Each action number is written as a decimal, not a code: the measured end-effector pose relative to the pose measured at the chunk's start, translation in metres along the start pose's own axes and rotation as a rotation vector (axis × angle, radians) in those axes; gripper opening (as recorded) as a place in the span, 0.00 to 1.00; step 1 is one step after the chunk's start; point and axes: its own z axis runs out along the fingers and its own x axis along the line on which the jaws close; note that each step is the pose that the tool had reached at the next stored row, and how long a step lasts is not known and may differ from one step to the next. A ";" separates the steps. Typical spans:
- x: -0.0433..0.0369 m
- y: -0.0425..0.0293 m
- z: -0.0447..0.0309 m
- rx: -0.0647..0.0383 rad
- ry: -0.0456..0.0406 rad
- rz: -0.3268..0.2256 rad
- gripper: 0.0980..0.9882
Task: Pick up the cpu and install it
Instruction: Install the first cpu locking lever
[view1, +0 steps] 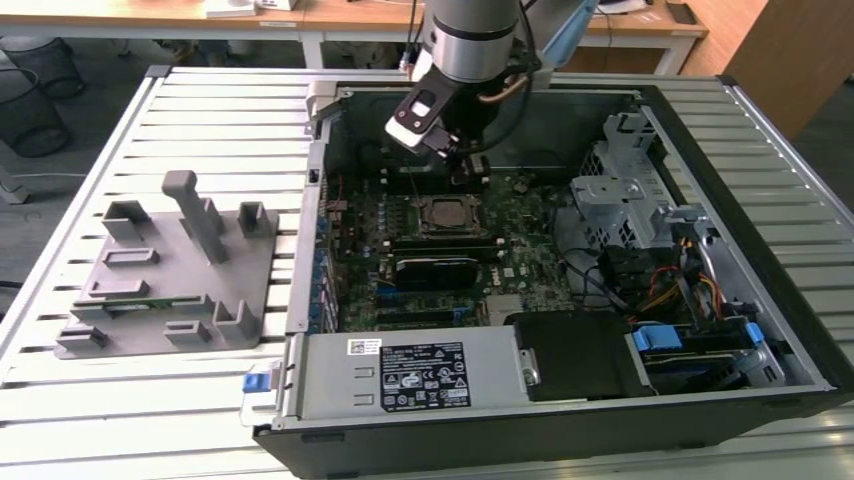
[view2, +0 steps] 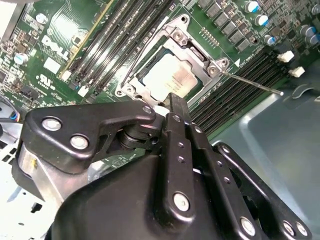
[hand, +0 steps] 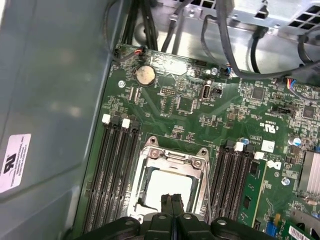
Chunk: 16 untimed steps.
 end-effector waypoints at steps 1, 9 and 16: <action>0.0000 0.0000 0.0000 0.000 0.0002 -0.008 0.01; 0.0000 0.0000 0.0000 0.001 0.0015 -0.060 0.01; 0.0000 0.0000 0.0000 0.001 0.0024 -0.099 0.01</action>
